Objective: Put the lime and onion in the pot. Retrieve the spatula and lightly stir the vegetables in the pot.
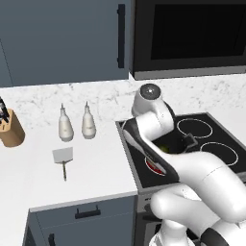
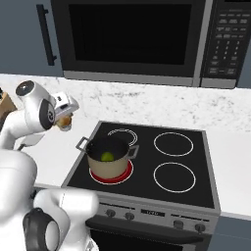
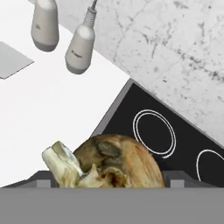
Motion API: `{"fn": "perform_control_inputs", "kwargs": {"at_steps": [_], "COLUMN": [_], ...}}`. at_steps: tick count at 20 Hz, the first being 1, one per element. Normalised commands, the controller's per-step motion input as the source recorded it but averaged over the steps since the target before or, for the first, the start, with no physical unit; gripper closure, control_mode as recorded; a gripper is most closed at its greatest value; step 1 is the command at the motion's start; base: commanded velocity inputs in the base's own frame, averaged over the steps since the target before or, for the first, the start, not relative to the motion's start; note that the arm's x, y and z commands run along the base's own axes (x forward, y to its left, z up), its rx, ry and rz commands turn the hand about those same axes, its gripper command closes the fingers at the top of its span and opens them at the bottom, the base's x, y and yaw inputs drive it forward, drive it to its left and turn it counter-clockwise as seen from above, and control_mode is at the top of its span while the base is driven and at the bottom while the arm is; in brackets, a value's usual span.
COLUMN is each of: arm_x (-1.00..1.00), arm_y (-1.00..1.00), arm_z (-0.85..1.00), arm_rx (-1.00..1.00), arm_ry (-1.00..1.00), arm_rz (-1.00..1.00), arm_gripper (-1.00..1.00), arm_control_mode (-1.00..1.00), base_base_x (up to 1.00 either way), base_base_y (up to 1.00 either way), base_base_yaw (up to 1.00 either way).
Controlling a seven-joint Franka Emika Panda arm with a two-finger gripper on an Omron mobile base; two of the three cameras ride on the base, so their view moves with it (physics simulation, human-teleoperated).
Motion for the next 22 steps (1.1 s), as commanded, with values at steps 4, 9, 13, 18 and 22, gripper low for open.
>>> {"fn": "perform_control_inputs", "kwargs": {"at_steps": [4,9,13,18,22], "arm_x": [0.00,0.09,0.20,0.14,0.08], "arm_y": [-0.99,-0.97,-0.70,-0.15,0.00], "arm_z": [0.00,-0.46,-0.61,-0.57,-0.43], "arm_rx": [0.12,0.16,0.04,-0.04,-0.13], "arm_ry": [0.00,0.11,0.10,0.08,0.01], "arm_rz": [0.00,0.00,0.00,0.00,0.00], "arm_gripper": [1.00,1.00,1.00,1.00,1.00], "arm_control_mode": [-1.00,-1.00,-1.00,-1.00,-1.00], "base_base_x": [0.00,0.00,0.00,0.00,0.00], "base_base_y": [0.00,0.00,0.00,0.00,0.00], "base_base_yaw": [0.00,0.00,0.00,0.00,0.00]}}
